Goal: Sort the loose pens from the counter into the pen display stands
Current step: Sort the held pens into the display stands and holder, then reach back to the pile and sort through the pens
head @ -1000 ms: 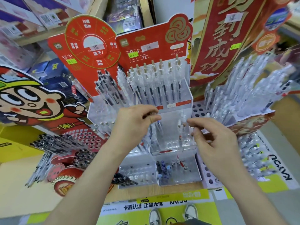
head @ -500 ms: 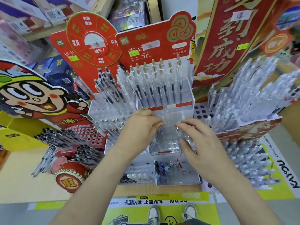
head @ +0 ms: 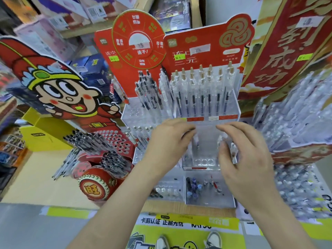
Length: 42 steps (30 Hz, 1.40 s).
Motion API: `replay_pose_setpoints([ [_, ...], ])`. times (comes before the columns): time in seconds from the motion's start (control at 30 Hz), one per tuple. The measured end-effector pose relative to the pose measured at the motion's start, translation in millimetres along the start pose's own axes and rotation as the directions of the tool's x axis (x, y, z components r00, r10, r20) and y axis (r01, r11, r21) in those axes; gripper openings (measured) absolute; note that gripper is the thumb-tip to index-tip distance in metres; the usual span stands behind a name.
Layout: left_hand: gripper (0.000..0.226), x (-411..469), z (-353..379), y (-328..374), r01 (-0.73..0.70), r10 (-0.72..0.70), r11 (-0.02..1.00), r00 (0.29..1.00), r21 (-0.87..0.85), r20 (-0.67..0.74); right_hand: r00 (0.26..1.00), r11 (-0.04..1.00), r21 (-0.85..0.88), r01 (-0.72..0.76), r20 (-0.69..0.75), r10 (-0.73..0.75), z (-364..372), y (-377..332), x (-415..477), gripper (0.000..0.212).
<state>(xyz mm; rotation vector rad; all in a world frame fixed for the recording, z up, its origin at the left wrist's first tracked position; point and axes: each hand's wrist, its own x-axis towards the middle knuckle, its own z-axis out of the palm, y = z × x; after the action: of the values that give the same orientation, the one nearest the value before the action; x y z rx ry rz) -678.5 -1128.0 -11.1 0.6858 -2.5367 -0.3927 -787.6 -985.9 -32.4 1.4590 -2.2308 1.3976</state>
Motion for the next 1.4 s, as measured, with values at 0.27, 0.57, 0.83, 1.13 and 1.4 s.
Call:
replay_pose_setpoints([
  [0.27,0.018,-83.0,-95.9,-51.8,0.158,-0.222,0.957,0.938,-0.243,-0.266,0.983,0.968,0.246,0.054,0.155,-0.095,45.5,-84.0,4.4,0.022],
  [0.57,0.032,-223.9,-183.4,-192.2,0.416,-0.521,0.827,0.820,-0.378,-0.237,0.935,0.947,0.322,-0.009,0.339,-0.107,179.4,-218.8,-42.9,0.019],
  [0.83,0.025,-303.3,-215.4,-304.3,0.680,-0.724,0.662,0.688,-0.314,-0.037,0.632,0.927,0.163,-0.337,0.769,0.094,298.7,-308.7,-74.6,0.039],
  [1.13,0.030,-303.7,-185.1,-405.4,0.736,-0.723,0.674,0.676,-0.069,0.142,0.289,0.593,-0.004,-0.805,0.871,0.398,443.5,-311.3,-87.2,0.075],
  [1.4,0.066,-271.5,-143.2,-500.6,0.664,-0.659,0.741,0.691,0.099,0.297,0.519,0.716,-0.080,-0.694,0.634,0.573,527.2,-304.2,-41.7,0.079],
])
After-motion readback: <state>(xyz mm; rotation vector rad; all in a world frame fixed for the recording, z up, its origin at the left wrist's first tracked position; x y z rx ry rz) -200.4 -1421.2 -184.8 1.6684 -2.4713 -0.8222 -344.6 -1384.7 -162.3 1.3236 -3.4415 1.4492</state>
